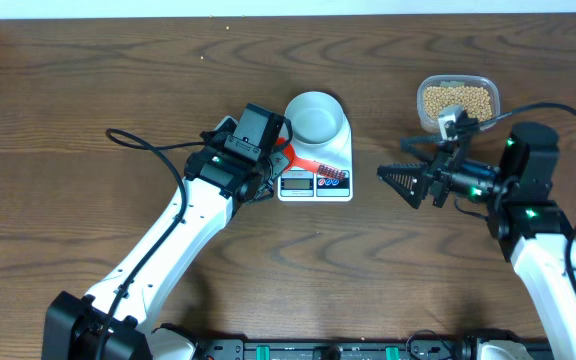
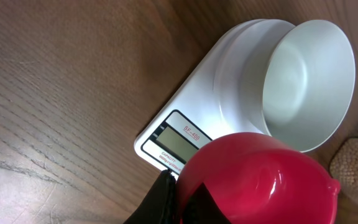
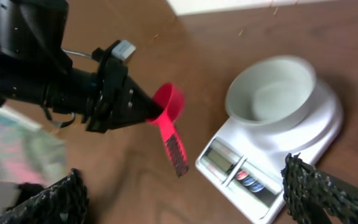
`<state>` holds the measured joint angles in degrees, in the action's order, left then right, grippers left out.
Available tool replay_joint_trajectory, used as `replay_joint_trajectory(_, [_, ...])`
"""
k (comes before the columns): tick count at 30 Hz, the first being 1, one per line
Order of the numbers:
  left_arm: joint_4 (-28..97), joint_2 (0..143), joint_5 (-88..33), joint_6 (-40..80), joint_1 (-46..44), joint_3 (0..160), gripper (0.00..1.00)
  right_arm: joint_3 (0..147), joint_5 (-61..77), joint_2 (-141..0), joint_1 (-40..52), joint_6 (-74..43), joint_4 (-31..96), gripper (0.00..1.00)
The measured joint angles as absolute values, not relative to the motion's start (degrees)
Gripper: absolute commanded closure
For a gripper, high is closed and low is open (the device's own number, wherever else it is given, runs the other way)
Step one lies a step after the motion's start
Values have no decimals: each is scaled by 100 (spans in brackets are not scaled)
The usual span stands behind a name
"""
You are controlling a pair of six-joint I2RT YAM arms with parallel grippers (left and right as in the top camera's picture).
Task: Scoop item into bowl and weigh 50g on scale
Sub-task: 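Move the right gripper to the scoop and grasp its handle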
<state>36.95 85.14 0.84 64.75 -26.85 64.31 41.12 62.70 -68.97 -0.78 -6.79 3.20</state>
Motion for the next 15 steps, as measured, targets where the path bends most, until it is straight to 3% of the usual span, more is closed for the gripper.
replay_joint_trajectory(6, [3658, 8514, 84, 6764, -2685, 6431, 93, 4117, 6539, -7238, -78, -1525, 237, 2])
replay_joint_trajectory(10, [3658, 8514, 23, 6963, -2685, 6431, 93, 4119, 6604, -7238, -54, -2193, 128, 16])
replay_joint_trajectory(15, [3656, 8514, -268, 7137, -2685, 6431, 93, 4119, 6436, -7238, 285, -2506, 130, 20])
